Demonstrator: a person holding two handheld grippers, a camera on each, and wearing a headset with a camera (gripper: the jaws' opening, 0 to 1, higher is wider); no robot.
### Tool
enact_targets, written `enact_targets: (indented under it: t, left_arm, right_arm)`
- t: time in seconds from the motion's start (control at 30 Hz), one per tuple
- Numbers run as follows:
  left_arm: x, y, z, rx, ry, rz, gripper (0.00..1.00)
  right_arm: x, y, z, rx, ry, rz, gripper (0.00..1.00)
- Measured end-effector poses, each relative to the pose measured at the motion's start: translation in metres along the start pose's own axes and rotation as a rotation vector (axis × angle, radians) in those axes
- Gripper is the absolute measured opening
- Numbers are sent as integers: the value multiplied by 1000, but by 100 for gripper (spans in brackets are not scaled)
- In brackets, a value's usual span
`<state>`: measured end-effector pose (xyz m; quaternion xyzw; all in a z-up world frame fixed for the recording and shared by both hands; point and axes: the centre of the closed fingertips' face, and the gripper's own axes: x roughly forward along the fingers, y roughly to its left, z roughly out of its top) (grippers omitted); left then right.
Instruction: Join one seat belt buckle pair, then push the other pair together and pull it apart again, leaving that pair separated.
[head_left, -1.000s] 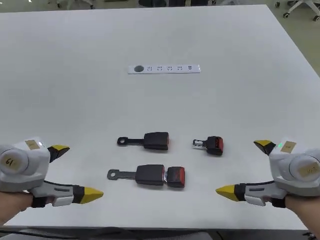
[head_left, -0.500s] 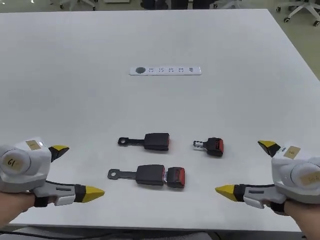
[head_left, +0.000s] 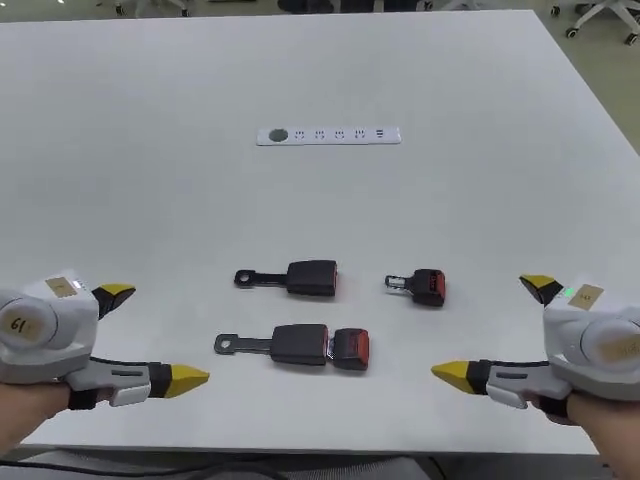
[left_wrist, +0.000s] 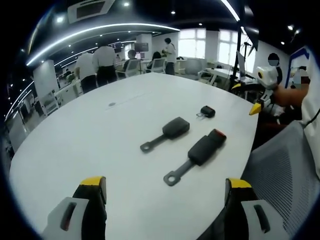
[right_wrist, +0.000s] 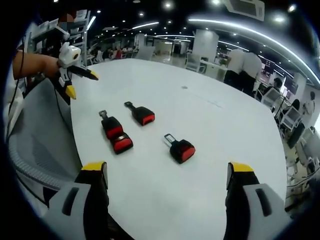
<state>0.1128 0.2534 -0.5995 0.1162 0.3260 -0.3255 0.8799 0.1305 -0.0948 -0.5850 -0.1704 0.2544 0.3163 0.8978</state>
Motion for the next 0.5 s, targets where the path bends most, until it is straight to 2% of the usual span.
enact_targets:
  t: [0.07, 0.17, 0.37, 0.5]
  left_arm:
    - [0, -5, 3, 10, -9, -5, 100]
    - [0, -5, 5, 19, -31, -8, 100]
    - [2, -9, 2, 11, -18, -9, 100]
    - [2, -11, 4, 6, -33, -14, 100]
  right_arm:
    - [-1, 5, 6, -3, -16, 11, 100]
    - [2, 8, 6, -2, -13, 26, 100]
    - [6, 19, 5, -26, -1, 44, 99]
    - [9, 29, 5, -31, 1, 60, 99]
